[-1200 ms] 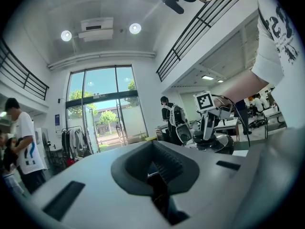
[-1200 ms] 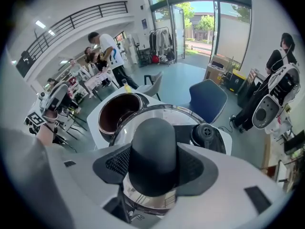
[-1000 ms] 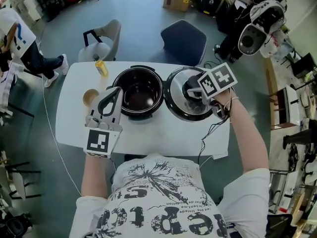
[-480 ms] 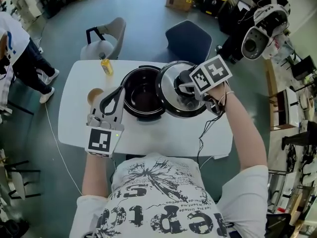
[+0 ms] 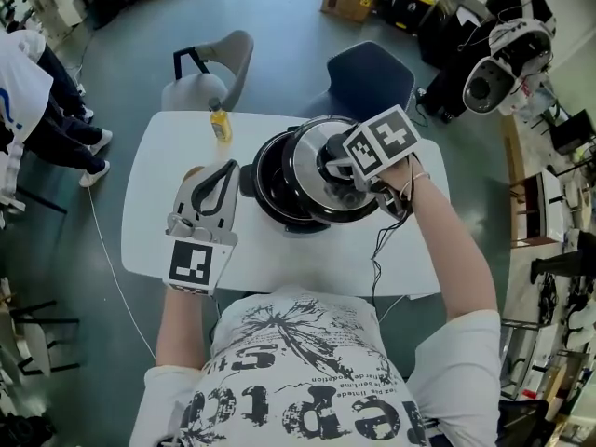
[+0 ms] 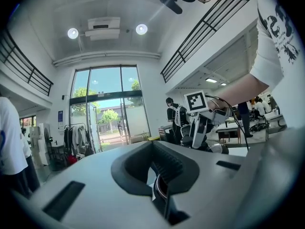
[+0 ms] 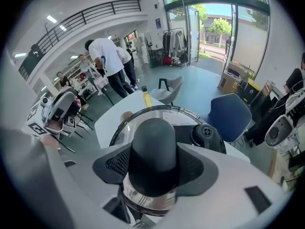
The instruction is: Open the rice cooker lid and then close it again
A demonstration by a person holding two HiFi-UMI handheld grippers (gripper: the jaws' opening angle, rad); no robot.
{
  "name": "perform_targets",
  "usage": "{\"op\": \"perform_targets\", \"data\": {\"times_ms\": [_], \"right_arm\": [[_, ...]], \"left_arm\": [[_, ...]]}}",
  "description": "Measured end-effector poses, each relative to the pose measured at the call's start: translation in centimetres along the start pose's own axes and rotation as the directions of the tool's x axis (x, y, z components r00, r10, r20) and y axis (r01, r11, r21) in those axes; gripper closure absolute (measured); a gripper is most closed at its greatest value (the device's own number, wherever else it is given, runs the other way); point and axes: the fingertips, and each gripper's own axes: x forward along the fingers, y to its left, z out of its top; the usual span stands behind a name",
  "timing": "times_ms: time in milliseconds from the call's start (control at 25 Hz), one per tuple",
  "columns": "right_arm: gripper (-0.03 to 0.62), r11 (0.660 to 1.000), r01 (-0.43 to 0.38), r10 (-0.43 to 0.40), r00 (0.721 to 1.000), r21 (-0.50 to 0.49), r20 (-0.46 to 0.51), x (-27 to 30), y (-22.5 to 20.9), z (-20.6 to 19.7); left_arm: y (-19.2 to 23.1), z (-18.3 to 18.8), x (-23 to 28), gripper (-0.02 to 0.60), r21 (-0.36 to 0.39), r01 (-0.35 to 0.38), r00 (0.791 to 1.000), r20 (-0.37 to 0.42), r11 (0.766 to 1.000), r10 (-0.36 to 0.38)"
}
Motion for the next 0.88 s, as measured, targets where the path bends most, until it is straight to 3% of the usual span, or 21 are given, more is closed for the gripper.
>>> {"op": "perform_targets", "data": {"times_ms": [280, 880], "right_arm": [[0.301, 1.0, 0.0, 0.0, 1.0, -0.018, -0.015, 2.2, 3.0, 1.8], [0.298, 1.0, 0.002, -0.002, 1.0, 0.02, -0.024, 6.1, 5.3, 2.8]], "left_arm": [[2.0, 0.5, -0.3, 0.569, -0.026, 0.006, 0.998, 0.066, 1.0, -0.004], [4.9, -1.0, -1.3, 0.569, -0.012, 0.04, 0.998, 0.048, 0.999, -0.04]]}}
